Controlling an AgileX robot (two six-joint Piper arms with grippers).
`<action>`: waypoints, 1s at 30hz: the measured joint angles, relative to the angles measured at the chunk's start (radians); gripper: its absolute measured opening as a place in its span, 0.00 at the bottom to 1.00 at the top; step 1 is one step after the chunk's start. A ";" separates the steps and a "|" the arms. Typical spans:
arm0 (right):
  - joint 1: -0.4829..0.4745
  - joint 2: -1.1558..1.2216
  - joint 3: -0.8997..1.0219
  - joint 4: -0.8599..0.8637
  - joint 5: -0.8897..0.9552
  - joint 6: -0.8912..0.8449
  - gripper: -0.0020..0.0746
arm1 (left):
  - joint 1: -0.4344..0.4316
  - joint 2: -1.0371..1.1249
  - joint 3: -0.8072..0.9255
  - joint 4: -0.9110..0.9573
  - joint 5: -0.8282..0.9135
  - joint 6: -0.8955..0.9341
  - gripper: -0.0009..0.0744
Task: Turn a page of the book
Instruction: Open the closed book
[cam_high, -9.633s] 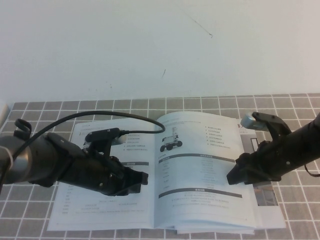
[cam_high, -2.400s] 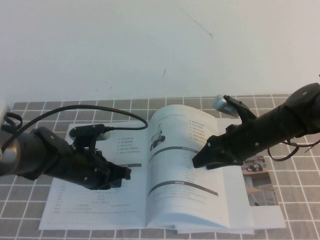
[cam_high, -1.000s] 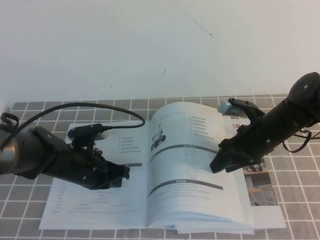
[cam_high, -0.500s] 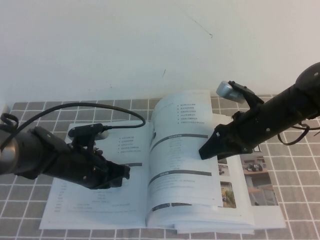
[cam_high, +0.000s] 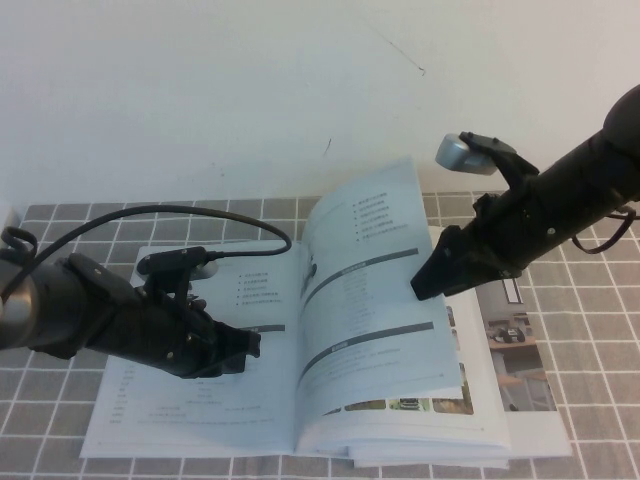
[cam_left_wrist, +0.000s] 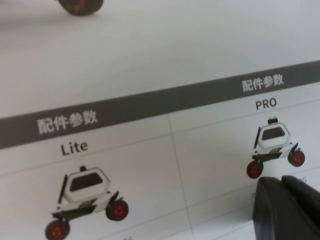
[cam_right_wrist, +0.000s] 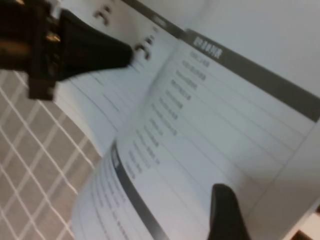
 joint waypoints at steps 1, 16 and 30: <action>0.000 0.000 -0.002 -0.026 0.002 0.015 0.53 | 0.000 0.000 0.000 0.000 0.000 0.002 0.01; 0.000 0.000 -0.004 -0.140 0.009 0.103 0.53 | 0.000 0.002 0.000 -0.002 0.000 0.000 0.01; 0.000 0.000 -0.004 -0.060 -0.002 0.112 0.53 | 0.000 0.006 0.000 -0.028 0.000 0.023 0.01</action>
